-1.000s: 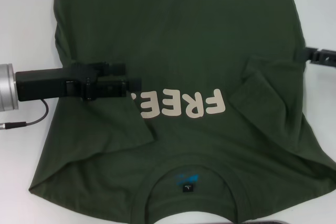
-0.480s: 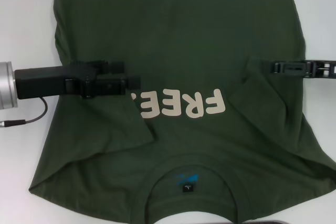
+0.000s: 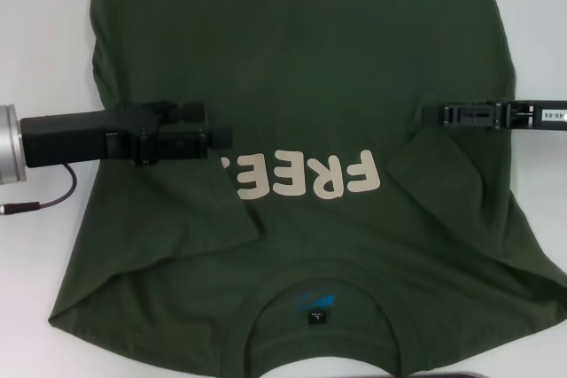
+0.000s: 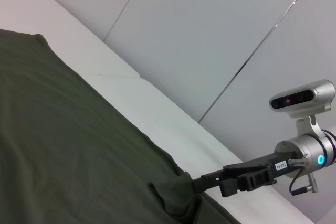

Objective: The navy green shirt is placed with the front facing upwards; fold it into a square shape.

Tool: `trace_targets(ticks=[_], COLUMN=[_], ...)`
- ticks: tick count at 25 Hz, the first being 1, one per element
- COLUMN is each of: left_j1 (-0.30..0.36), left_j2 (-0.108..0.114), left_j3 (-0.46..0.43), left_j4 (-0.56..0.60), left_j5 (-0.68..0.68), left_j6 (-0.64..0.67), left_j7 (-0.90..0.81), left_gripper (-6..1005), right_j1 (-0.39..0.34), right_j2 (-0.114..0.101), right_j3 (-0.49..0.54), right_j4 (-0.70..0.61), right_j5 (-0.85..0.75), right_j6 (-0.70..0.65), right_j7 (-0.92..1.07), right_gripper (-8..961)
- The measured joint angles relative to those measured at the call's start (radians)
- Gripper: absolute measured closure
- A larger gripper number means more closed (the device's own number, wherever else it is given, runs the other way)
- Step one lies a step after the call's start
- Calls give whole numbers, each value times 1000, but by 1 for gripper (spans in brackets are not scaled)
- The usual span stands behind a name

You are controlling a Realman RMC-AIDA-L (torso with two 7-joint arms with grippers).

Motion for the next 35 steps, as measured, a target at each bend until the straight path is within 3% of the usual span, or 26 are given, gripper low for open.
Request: trace_targets(ticks=[12,20,35], left_j1=[-4,-2,2], left_j2=[0,-1,-4], left_j3=[0,1,4], left_j4=[2,2,2], left_j5=[0,1,0], left_j6=[-12,-12,-9], left_j7=[1,1,-1], left_gripper=[90,91,93], right_j1=[14,50,53], right_j2=[1,-16,-27], right_j3=[-15,-55,-78], right_j4=[3,1,-1], right_j5=[5,1,0], right_j6=[-7,-35,-26], right_j7=[0,5,10], right_gripper=[114,160,188])
